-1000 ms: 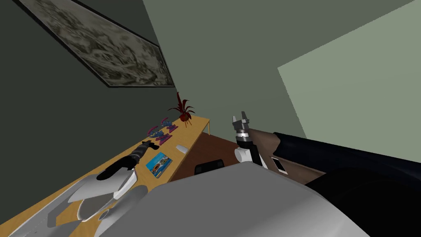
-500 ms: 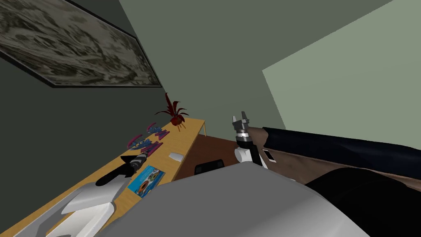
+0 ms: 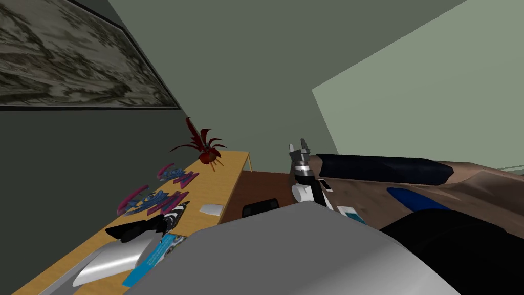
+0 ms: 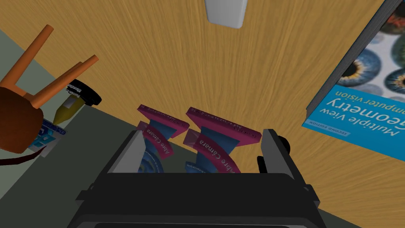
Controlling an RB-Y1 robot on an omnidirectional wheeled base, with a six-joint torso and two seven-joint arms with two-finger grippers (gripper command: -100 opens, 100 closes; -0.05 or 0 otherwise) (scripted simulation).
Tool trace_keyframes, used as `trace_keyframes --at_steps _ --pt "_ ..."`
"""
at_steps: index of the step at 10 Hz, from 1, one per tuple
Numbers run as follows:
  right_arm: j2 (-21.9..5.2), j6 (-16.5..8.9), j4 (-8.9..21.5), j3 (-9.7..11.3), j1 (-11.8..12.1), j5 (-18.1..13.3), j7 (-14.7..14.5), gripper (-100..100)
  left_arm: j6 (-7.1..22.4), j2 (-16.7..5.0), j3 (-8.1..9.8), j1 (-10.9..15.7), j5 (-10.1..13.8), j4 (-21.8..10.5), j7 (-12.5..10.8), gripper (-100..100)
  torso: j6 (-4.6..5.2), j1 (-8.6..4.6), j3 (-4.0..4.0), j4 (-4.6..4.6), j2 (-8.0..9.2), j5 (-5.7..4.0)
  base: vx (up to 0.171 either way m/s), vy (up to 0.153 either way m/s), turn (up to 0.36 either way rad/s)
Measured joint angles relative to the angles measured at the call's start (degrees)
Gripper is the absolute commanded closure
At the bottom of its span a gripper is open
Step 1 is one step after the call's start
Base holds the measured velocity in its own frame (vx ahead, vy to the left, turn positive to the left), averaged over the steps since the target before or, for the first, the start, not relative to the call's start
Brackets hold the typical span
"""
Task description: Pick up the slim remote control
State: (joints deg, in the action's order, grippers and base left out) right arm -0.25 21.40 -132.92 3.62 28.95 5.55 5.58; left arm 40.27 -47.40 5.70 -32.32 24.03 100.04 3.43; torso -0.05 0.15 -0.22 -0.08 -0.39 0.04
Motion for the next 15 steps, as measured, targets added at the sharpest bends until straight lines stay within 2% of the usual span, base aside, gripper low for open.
trace_keyframes --at_steps 5,6,7,9,12,13,14,15 --pt "0.0 0.0 0.0 0.0 0.0 0.0 0.0 0 2.8 1.1 -4.42 -2.2 7.2 -3.5 1.8 -100 -0.02 0.00 -0.01 0.00 -0.02 0.00 0.073 0.044 -0.198" --pt "0.0 0.0 0.0 0.0 0.0 0.0 0.0 0 3.2 1.2 -4.96 -2.4 8.2 -4.1 2.1 -100 -0.07 -0.05 0.03 0.01 0.06 -0.01 0.048 0.024 -0.180" --pt "0.0 0.0 0.0 0.0 0.0 0.0 0.0 0 3.5 1.0 -5.45 -3.5 10.2 -4.3 2.6 -100 -0.04 -0.10 0.04 0.02 0.08 -0.03 0.073 0.052 -0.330" --pt "0.0 0.0 0.0 0.0 0.0 0.0 0.0 0 5.0 2.4 -8.27 -3.6 13.2 -6.7 3.4 -100 -0.04 0.04 -0.03 -0.01 -0.06 0.01 0.090 0.062 -0.255" --pt "0.0 0.0 0.0 0.0 0.0 0.0 0.0 0 7.6 2.8 -10.30 -6.7 17.9 -6.6 4.0 -100 -0.07 -0.04 -0.03 -0.01 -0.04 -0.01 0.071 0.049 -0.163" --pt "0.0 0.0 0.0 0.0 0.0 0.0 0.0 0 7.7 3.3 -11.22 -6.8 19.1 -7.9 4.5 -100 -0.07 -0.09 0.00 0.00 0.01 -0.02 0.022 0.016 -0.023" --pt "0.0 0.0 0.0 0.0 0.0 0.0 0.0 0 7.7 3.3 -11.33 -6.8 19.2 -8.0 4.7 0 -0.08 -0.17 0.05 0.02 0.11 -0.05 0.000 0.000 0.000" --pt "0.0 0.0 0.0 0.0 0.0 0.0 0.0 0 7.7 3.3 -11.32 -6.8 19.2 -8.0 4.6 -100 -0.08 -0.23 0.10 0.04 0.18 -0.06 -0.036 -0.002 -0.141"
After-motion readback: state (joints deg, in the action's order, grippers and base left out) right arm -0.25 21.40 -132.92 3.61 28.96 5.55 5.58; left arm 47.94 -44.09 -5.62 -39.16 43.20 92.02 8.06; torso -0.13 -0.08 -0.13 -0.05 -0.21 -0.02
